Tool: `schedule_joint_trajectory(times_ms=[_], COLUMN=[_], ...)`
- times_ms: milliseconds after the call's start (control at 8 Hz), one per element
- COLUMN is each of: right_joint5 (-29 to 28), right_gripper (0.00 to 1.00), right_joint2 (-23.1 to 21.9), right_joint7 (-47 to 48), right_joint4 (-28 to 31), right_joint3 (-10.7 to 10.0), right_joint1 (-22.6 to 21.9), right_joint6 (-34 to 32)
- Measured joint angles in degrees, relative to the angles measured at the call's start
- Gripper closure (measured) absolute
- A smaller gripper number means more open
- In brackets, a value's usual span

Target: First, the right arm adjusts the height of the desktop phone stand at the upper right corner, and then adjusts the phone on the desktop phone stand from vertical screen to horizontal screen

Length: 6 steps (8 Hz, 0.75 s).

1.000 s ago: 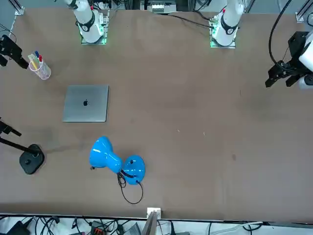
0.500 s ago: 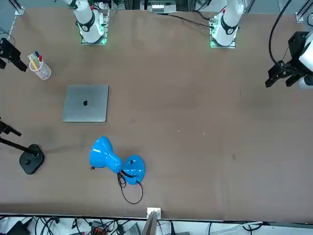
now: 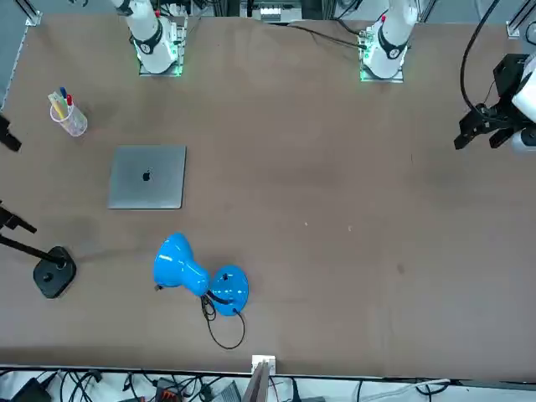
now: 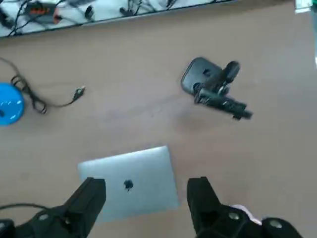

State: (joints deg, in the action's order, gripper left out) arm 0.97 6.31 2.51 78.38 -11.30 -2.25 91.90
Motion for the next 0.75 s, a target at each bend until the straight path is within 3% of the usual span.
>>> schedule_joint_trajectory(times_ms=[375, 750], right_joint5=[-0.01, -0.06], right_gripper=[0.00, 0.08], right_joint2=[3.65, 9.92], right_joint7=[-1.41, -1.48], right_joint4=[-3.07, -9.74], right_joint3=[-0.29, -0.45], right_joint1=[3.06, 6.74], right_joint6=[2.65, 3.83])
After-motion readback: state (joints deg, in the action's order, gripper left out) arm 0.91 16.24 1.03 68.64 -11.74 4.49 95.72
